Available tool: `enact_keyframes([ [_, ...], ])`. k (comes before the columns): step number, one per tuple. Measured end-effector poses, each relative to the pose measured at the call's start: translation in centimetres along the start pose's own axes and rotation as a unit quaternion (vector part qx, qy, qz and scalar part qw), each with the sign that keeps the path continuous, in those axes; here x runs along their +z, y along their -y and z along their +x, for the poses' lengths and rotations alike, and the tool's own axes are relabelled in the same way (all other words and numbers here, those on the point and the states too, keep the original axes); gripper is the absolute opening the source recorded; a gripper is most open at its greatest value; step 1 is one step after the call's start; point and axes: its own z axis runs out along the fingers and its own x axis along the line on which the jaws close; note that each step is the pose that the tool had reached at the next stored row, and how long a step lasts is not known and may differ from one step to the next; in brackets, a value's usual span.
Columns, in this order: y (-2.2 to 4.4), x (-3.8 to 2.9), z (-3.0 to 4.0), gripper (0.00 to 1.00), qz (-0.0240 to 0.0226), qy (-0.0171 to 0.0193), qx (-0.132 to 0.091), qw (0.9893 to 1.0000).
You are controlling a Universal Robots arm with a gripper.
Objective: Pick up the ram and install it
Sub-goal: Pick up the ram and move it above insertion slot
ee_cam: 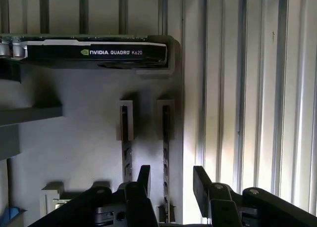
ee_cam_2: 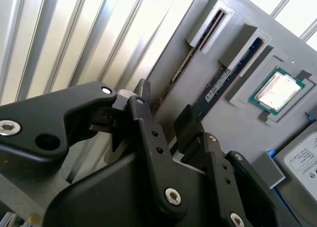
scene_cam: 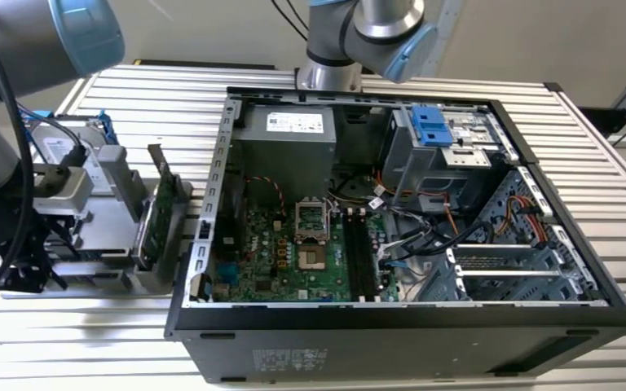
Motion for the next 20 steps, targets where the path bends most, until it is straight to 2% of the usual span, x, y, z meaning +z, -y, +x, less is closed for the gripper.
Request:
enact_keyframes([
  [20, 0.04, 2.08, 0.04, 1.00, 0.0000, 0.0013, 0.000, 1.0000],
])
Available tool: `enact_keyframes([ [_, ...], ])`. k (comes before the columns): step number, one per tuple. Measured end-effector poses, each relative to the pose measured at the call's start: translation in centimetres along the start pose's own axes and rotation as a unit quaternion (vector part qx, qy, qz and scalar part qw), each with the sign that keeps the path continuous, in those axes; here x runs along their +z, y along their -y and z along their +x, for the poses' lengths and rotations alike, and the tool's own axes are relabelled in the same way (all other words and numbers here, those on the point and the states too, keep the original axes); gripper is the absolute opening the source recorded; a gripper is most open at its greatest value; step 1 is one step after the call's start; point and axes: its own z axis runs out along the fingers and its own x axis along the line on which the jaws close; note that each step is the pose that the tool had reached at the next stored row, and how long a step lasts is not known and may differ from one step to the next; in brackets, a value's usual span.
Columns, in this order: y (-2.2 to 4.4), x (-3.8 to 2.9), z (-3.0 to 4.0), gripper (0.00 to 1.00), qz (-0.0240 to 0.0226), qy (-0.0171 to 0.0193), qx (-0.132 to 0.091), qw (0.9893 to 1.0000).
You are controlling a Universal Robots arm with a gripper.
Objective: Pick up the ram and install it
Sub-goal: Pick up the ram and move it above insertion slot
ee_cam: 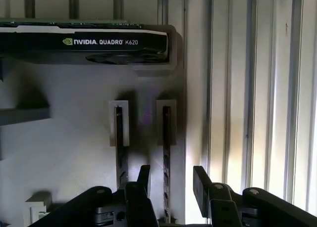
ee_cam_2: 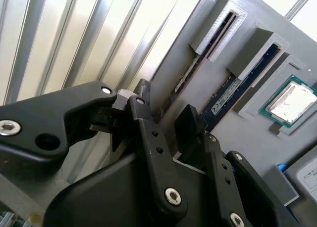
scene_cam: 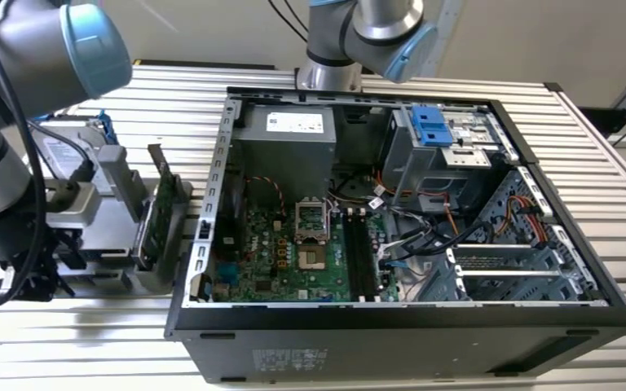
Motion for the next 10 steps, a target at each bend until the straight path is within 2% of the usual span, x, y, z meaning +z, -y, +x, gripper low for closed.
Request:
enact_keyframes([
  [10, 0.00, 0.35, 0.11, 1.00, 0.0000, 0.0000, 0.000, 1.0000],
])
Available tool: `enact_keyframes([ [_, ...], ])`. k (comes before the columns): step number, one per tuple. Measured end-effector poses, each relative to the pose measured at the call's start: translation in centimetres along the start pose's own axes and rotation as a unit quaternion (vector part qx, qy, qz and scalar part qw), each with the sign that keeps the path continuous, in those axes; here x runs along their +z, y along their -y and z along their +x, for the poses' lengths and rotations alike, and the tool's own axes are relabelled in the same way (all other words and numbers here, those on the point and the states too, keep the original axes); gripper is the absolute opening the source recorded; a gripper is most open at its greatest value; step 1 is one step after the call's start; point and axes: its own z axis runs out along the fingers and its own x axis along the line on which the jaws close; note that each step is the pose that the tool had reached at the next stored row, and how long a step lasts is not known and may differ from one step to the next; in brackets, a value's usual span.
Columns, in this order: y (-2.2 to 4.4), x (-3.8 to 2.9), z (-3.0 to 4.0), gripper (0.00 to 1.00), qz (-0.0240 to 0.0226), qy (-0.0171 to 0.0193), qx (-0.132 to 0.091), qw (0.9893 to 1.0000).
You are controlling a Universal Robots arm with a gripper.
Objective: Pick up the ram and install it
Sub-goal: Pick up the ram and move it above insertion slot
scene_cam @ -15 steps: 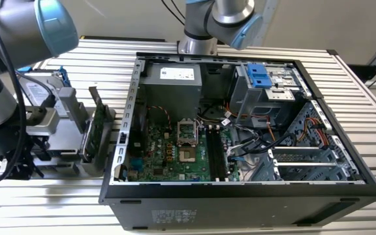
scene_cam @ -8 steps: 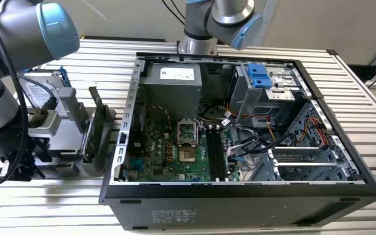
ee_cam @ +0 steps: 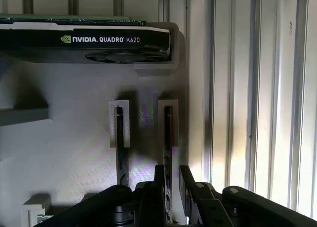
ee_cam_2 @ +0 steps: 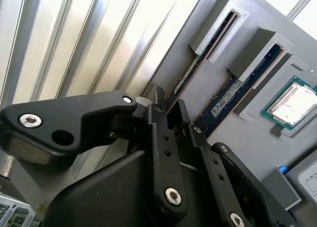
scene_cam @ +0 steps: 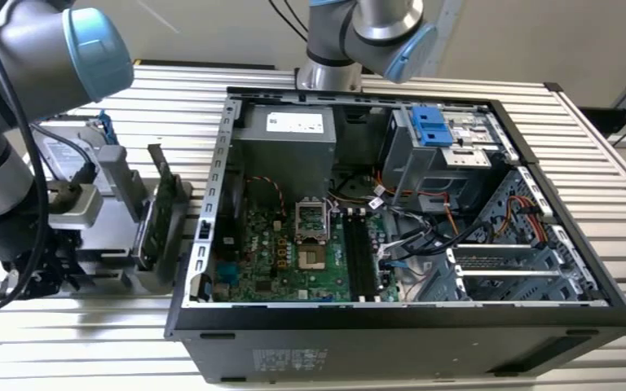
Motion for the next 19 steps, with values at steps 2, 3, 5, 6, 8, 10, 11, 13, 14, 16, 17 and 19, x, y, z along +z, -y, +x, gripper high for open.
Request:
enact_keyframes([
  [2, -0.01, 0.02, 0.02, 1.00, -0.0001, -0.0001, 0.000, 1.0000],
  [3, 0.00, 0.02, 0.06, 1.00, -0.0002, -0.0001, 0.000, 1.0000],
  [5, 0.00, 0.00, 0.16, 1.00, 0.0000, 0.0000, 0.000, 1.0000],
  [6, 0.00, 0.01, 0.19, 1.00, -0.0001, -0.0001, 0.000, 1.0000],
  [8, 0.00, 0.01, 0.19, 1.00, -0.0001, 0.0000, 0.000, 1.0000],
  [10, 0.00, 0.00, 0.21, 1.00, 0.0000, 0.0000, 0.000, 1.0000],
  [11, 0.00, 0.00, 0.22, 1.00, 0.0000, 0.0000, 0.000, 1.0000],
  [13, 0.00, 0.00, 0.22, 1.00, 0.0000, 0.0000, 0.000, 1.0000],
  [14, 0.00, 0.00, 0.22, 1.00, 0.0000, 0.0000, 0.000, 1.0000],
  [16, 0.00, 0.00, 0.23, 1.00, 0.0000, 0.0000, 0.000, 1.0000],
  [17, 0.00, 0.00, 0.23, 1.00, 0.0000, 0.0000, 0.000, 1.0000],
  [19, 0.00, 0.00, 0.24, 1.00, 0.0000, 0.0000, 0.000, 1.0000],
])
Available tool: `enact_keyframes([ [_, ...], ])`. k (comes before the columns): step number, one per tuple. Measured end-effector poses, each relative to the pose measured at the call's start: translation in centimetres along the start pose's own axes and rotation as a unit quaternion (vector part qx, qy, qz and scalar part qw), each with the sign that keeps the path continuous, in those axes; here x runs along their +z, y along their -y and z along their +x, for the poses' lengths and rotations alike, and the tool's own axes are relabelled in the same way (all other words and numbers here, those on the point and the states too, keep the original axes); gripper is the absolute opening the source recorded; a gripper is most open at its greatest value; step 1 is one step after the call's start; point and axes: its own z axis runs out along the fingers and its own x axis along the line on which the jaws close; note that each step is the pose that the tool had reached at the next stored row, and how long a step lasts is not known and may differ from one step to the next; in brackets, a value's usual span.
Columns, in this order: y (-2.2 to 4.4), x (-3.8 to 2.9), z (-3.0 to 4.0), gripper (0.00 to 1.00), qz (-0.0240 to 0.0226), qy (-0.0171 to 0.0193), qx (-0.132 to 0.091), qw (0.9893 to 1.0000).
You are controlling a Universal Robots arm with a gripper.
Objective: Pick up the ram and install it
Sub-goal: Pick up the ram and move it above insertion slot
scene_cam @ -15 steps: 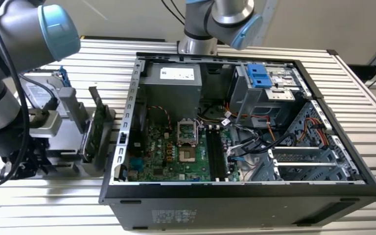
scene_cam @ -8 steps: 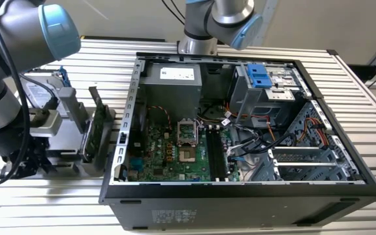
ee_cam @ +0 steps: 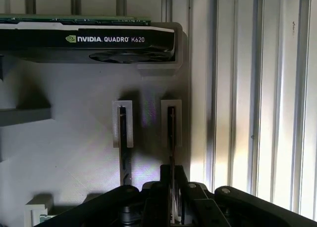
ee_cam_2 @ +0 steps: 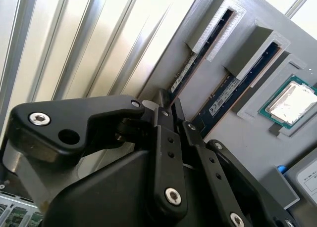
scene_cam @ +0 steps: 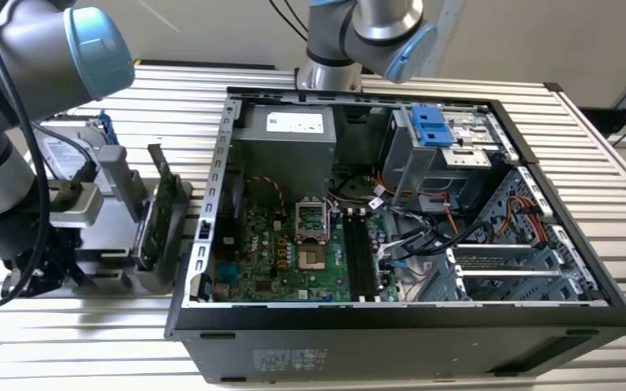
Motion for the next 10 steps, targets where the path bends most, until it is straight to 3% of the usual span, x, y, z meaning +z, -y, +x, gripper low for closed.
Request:
enact_keyframes([
  [3, 0.00, 0.00, 0.01, 1.00, 0.0000, 0.0000, 0.000, 1.0000],
  [4, 0.00, 0.00, 0.01, 0.00, 0.0000, 0.0000, 0.000, 1.0000],
  [10, 0.00, 0.00, 0.03, 0.00, 0.0000, 0.0000, 0.000, 1.0000],
])
